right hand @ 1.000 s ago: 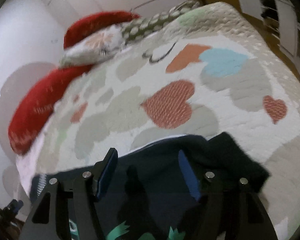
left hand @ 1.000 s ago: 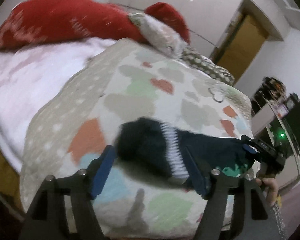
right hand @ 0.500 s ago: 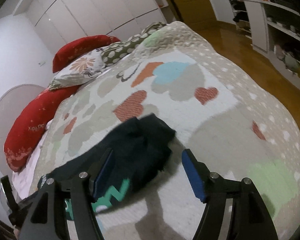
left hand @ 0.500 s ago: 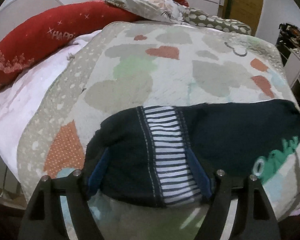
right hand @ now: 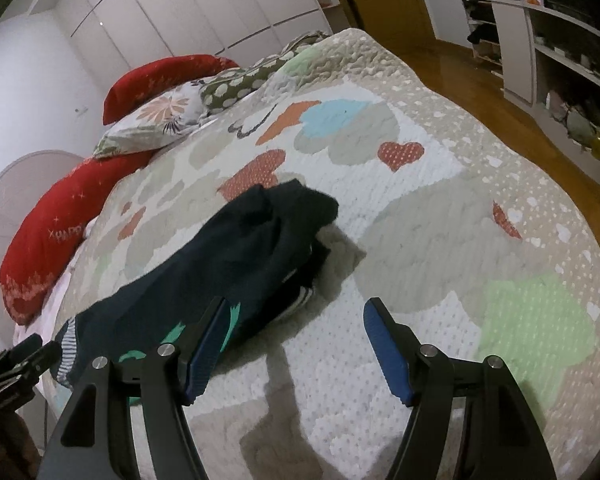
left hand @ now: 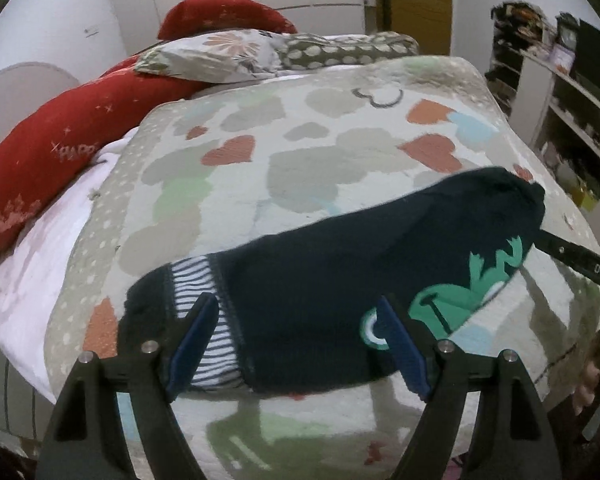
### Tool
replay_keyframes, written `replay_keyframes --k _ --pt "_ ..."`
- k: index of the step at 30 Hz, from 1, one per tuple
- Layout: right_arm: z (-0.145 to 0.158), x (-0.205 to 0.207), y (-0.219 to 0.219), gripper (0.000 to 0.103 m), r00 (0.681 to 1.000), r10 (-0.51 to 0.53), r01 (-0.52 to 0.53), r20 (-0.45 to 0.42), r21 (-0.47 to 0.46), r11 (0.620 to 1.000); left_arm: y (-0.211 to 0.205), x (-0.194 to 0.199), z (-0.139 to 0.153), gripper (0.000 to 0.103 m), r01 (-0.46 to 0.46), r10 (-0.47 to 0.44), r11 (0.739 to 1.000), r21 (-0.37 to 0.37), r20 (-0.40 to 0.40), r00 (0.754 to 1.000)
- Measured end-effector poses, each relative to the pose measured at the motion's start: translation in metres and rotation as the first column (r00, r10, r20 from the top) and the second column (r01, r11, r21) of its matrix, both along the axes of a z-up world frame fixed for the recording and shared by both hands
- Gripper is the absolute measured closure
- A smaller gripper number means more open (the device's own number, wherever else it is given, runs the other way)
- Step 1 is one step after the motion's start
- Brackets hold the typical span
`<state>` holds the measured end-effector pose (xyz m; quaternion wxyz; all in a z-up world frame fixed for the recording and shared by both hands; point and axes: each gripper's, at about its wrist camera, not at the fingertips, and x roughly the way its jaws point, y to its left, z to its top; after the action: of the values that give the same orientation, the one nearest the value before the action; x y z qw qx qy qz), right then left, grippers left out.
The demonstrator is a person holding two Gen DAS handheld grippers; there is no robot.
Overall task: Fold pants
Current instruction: 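Smooth the pants flat with the left gripper and release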
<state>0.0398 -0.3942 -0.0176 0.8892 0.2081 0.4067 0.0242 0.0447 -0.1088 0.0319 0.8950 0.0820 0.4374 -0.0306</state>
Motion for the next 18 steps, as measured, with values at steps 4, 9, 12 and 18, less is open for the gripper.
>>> replay_keyframes --k 4,9,12,18 --pt "-0.006 -0.003 -0.006 0.029 1.0 -0.015 0.015 -0.01 0.012 1.0 -0.009 -0.001 -0.004 0.022 0.014 -0.014 1.0 0.026 -0.021 1.0" --pt "-0.011 -0.005 -0.012 0.029 1.0 -0.026 0.026 -0.012 0.029 0.999 -0.013 -0.002 -0.006 0.022 0.017 -0.015 0.999 0.042 -0.031 0.999" --pt "-0.012 -0.005 -0.01 0.028 1.0 -0.025 0.025 -0.013 0.029 0.999 -0.015 -0.002 -0.008 0.022 0.017 -0.015 0.999 0.046 -0.04 0.999" --pt "-0.015 -0.006 -0.011 0.028 1.0 -0.019 0.019 -0.009 0.032 0.999 -0.019 -0.002 -0.012 0.022 0.018 -0.015 0.998 0.059 -0.052 0.999"
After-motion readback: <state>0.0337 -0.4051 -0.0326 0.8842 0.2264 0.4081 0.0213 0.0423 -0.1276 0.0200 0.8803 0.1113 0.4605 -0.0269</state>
